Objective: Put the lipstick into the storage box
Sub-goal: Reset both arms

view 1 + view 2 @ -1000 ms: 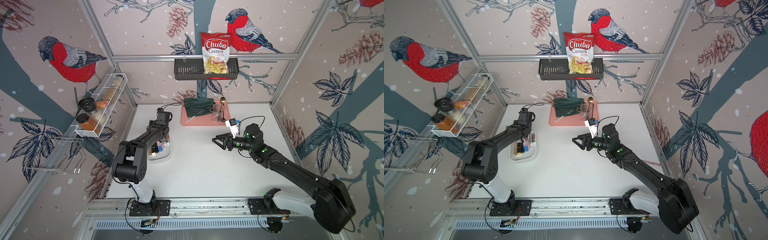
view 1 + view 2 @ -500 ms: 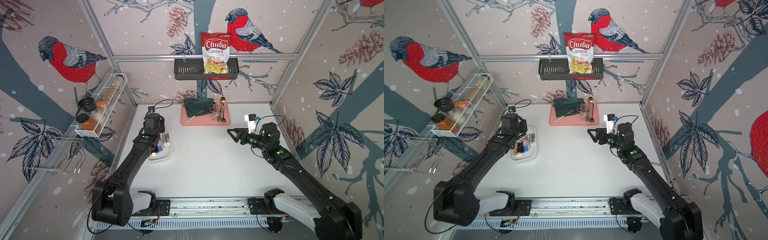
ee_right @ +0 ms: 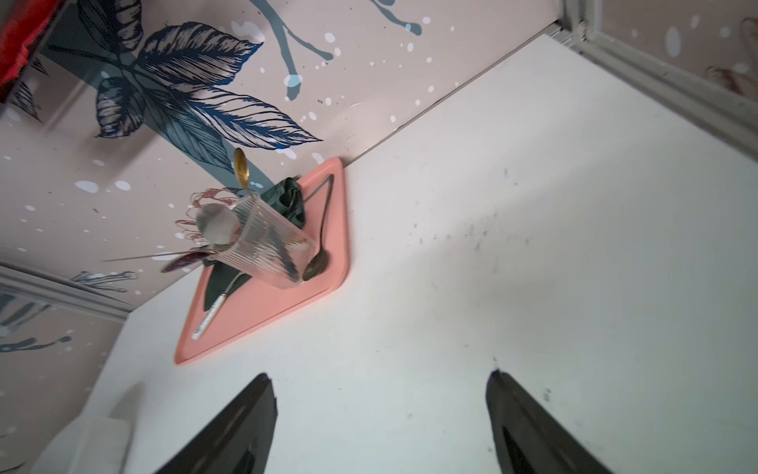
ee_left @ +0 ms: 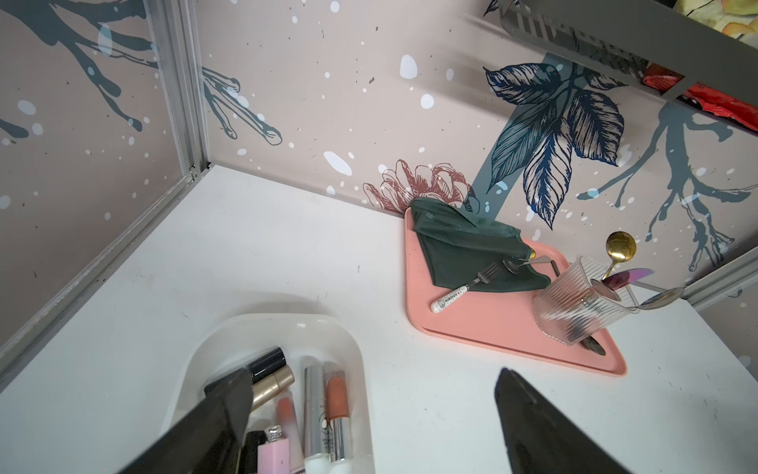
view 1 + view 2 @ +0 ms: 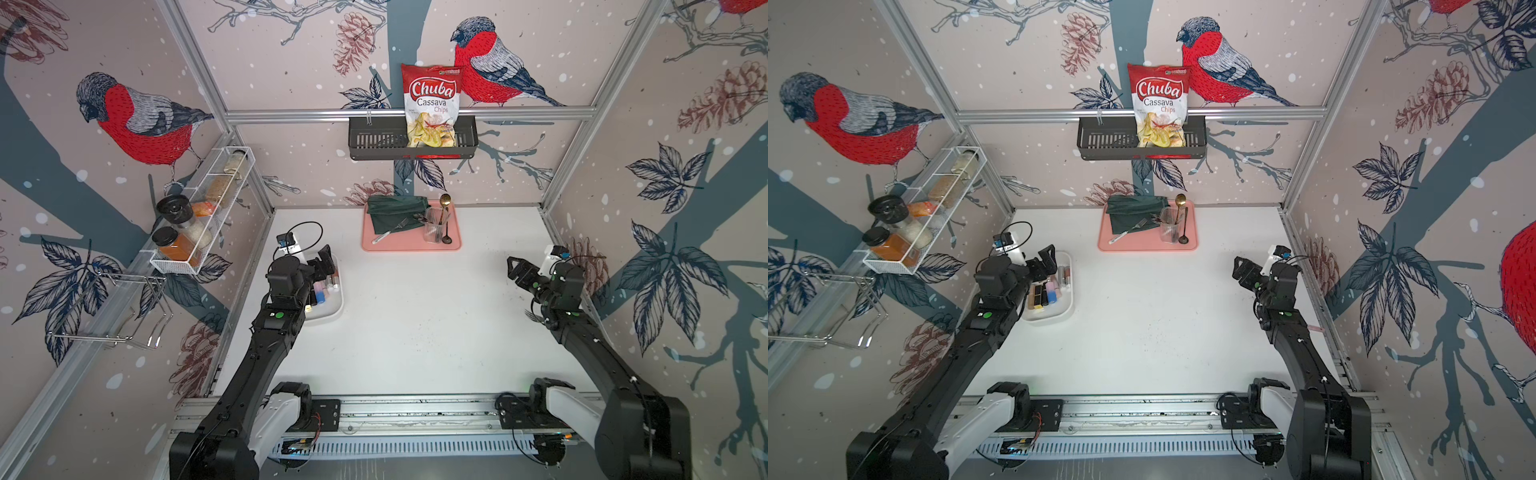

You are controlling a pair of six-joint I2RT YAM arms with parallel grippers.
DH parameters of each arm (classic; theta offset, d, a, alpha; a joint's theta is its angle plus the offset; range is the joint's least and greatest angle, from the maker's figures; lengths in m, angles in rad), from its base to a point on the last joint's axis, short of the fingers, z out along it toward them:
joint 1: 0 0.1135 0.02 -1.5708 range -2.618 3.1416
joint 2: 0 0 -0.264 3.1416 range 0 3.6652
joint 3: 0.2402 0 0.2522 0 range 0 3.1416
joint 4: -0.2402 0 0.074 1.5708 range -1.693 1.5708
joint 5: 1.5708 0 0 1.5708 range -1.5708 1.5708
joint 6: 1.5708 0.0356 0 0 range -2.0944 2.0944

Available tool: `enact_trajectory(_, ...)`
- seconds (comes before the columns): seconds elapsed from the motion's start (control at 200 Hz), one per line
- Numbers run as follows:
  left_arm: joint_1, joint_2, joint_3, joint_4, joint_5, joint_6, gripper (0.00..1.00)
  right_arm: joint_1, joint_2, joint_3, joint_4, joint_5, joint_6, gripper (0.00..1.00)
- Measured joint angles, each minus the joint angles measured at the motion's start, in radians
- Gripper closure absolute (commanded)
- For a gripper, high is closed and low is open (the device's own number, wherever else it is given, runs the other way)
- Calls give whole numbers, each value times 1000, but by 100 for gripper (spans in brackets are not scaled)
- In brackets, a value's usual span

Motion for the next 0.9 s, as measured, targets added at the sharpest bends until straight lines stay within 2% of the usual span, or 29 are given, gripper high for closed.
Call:
enact_trajectory(0.105,2,-25,-87,82,-29,35,5,0,14,-156,247,88,-82,13)
enact_trajectory(0.205,24,-45,-173,174,-68,66,4,0,90,-185,404,113,-166,12)
enact_trajectory(0.435,131,4,-254,331,-80,79,5,0,238,-201,605,147,-261,11)
enact_trajectory(0.655,171,83,-332,510,-65,127,4,-2,320,-198,725,150,-298,11)
enact_trajectory(0.9,207,210,-391,717,-29,145,5,4,490,-275,968,147,-323,10)
